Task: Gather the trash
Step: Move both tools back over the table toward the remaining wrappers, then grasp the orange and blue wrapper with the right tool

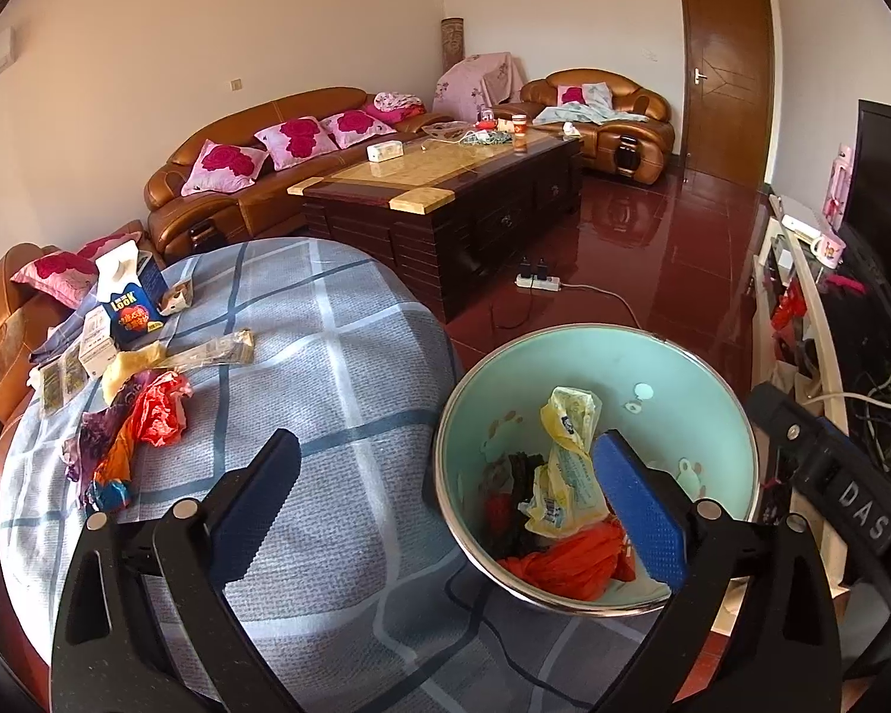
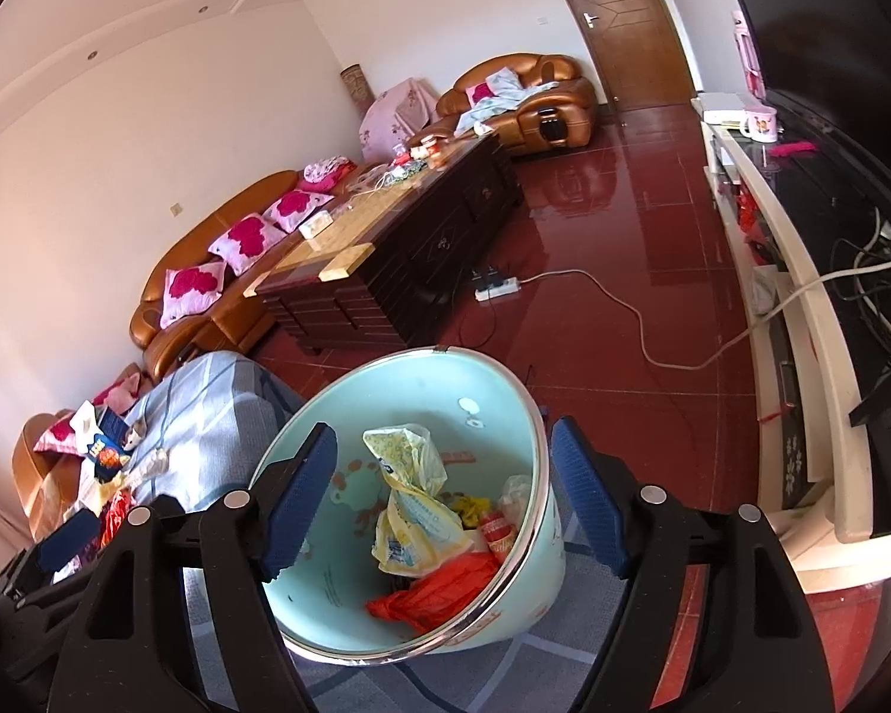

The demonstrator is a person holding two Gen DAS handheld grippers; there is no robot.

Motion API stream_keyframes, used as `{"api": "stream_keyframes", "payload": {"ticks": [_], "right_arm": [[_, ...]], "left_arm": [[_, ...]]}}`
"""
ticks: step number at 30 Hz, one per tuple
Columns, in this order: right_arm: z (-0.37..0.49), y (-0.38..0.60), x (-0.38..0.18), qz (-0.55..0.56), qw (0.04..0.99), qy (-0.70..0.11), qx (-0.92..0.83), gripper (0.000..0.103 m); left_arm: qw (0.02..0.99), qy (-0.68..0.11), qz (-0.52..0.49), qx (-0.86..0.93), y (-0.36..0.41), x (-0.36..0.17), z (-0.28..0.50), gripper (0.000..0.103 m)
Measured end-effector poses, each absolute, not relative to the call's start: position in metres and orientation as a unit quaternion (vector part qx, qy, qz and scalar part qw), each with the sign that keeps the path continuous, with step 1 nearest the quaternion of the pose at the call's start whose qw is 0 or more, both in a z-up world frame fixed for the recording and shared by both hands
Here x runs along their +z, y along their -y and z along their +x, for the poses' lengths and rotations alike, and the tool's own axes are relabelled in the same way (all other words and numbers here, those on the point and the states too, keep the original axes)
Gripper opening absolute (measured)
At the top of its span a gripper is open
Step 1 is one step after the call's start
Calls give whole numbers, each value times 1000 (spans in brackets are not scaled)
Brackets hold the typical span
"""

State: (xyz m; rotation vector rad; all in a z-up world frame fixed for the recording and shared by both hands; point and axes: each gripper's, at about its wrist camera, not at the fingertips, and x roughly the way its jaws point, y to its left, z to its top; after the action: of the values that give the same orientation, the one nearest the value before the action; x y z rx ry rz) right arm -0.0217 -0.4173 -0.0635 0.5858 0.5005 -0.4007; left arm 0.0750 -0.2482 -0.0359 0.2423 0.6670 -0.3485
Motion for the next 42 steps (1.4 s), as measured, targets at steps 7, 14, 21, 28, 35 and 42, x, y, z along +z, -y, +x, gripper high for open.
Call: {"api": "stream_keyframes", "payload": {"ticks": [7, 14, 21, 28, 35, 42], "right_arm": [[-26, 414, -55, 279, 908, -237, -204, 74], [-18, 394, -56, 247, 913, -259, -196, 74], [-15, 371, -46, 216, 924, -261, -179, 74], [-6, 347, -48, 193, 928, -277, -160, 74], [3, 309, -44, 163, 937, -287, -116, 71], [18, 263, -44, 139, 939, -304, -79, 71]], "left_arm": [[923, -332, 110, -158, 227, -35, 73, 97], [928, -329, 104, -139, 199, -33, 70, 97], [927, -335, 93, -136, 174, -35, 69, 97], [927, -343, 85, -127, 145, -37, 70, 97], [929, -350, 70, -100, 108, -39, 73, 97], [931, -352, 62, -73, 69, -40, 81, 97]]}}
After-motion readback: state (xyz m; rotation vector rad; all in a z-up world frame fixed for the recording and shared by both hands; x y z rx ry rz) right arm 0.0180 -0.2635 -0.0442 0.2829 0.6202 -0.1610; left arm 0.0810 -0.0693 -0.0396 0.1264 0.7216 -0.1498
